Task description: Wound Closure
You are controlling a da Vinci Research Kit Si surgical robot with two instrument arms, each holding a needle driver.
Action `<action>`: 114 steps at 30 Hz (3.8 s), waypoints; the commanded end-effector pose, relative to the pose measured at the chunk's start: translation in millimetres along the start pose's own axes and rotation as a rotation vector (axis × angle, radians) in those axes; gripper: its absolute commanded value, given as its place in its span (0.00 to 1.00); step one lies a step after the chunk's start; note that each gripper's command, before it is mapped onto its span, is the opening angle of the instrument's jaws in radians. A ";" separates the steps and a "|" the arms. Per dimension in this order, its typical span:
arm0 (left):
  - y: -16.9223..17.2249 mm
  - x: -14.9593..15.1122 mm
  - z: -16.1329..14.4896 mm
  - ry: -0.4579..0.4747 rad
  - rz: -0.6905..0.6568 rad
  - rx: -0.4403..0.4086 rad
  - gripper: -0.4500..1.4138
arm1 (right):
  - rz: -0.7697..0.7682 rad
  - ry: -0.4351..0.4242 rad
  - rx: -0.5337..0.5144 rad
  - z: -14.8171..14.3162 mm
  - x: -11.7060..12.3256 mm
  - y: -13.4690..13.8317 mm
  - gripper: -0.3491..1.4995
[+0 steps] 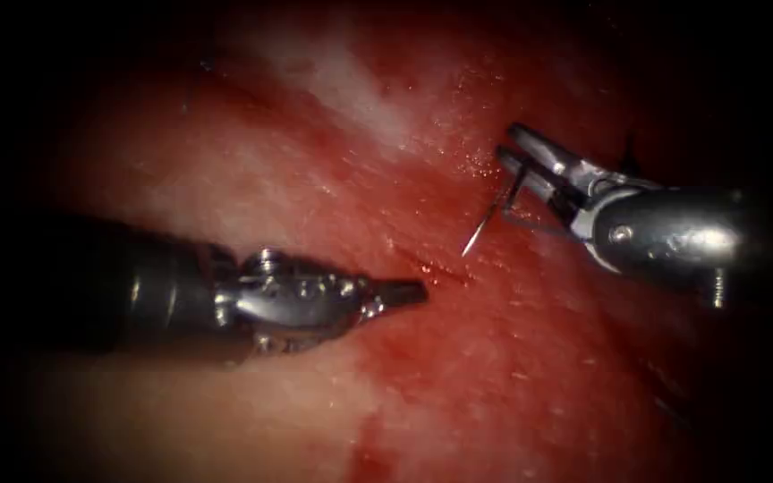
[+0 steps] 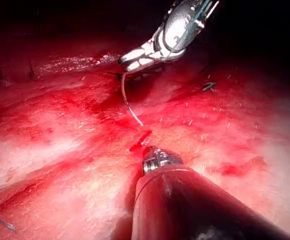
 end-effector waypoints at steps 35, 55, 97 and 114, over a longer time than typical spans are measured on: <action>0.1 -2.6 1.2 -0.023 0.027 0.002 0.23 | -0.132 0.056 -0.005 3.3 -1.2 -1.6 0.00; 0.1 -2.5 0.7 -0.023 0.026 -0.002 0.23 | -0.135 0.061 -0.003 3.4 -1.4 -1.8 0.00; -0.2 -2.6 0.5 -0.023 0.026 -0.004 0.19 | -0.136 0.030 0.073 3.7 -3.3 -7.3 0.00; -0.6 -1.9 0.7 -0.023 0.020 -0.003 0.18 | 0.006 0.028 0.073 4.0 -2.9 -6.0 0.00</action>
